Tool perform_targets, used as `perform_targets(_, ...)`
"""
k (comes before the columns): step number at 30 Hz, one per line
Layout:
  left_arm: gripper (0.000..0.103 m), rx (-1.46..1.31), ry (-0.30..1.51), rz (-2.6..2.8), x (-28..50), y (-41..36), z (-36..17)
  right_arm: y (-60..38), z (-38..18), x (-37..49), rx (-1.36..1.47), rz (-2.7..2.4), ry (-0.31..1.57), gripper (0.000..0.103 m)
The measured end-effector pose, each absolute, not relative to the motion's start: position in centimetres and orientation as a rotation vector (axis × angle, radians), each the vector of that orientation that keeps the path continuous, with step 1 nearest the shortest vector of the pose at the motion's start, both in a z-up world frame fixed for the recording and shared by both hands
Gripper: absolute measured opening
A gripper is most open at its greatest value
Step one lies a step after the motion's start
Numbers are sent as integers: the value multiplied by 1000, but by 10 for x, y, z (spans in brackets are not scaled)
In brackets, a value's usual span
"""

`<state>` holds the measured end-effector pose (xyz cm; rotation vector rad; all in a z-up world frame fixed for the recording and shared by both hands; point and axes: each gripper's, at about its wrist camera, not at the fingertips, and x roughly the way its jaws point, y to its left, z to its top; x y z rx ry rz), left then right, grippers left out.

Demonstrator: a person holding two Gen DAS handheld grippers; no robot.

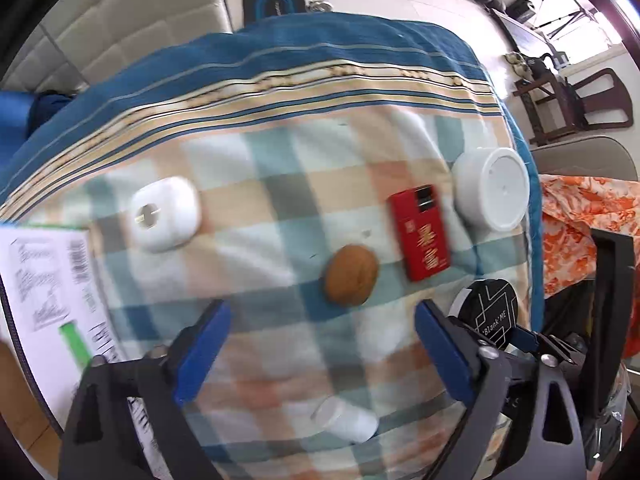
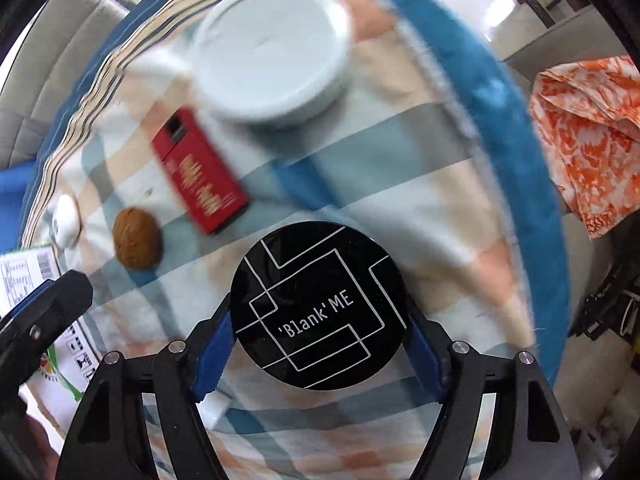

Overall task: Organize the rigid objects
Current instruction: 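Grasp the black 'Blank ME' tin with the right tool while the left tool grasps the walnut, then carry the walnut and black tin into the box beside the tins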

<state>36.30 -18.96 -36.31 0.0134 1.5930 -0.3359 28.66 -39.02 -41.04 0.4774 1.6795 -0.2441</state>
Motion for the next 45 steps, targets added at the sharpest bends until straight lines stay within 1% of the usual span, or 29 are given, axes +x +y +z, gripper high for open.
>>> perform_targets(2,81,17,1620,-353,370,-198,-372,-400,-412,290,470,-261,1685,79)
perform_targets(3,80,29,1633,-360,372,-202,-377,-403,-412,291,468,-263,1687,79)
perform_targets(6,74,94,1672,-369,377,-215,-394,-410,-414,294,473,-263,1700,79)
perform_targets(8,60,119,1696,-384,378,-221,-402,-415,-414,295,476,-263,1705,79)
perform_targets(12,50,211,1690,-370,375,-229,-408,-419,-420,295,480,-265,1707,79)
perform_targets(14,33,255,1673,-355,372,-232,-406,-418,-422,293,474,-268,1712,79)
perform_targets(15,30,258,1666,-348,372,-231,-404,-416,-423,293,470,-270,1711,79)
perform_targets(22,30,213,1647,-361,356,-209,-392,-400,-413,292,452,-248,1706,78)
perform_targets(32,30,118,1550,-360,317,-174,-342,-366,-378,278,370,-207,1669,78)
perform_targets(39,30,34,1474,-370,294,-137,-289,-325,-331,269,309,-144,1604,78)
perform_targets(42,30,27,1419,-347,296,-127,-262,-302,-309,266,262,-116,1571,78)
perform_targets(45,30,21,1374,-317,299,-114,-246,-275,-289,263,229,-89,1545,78)
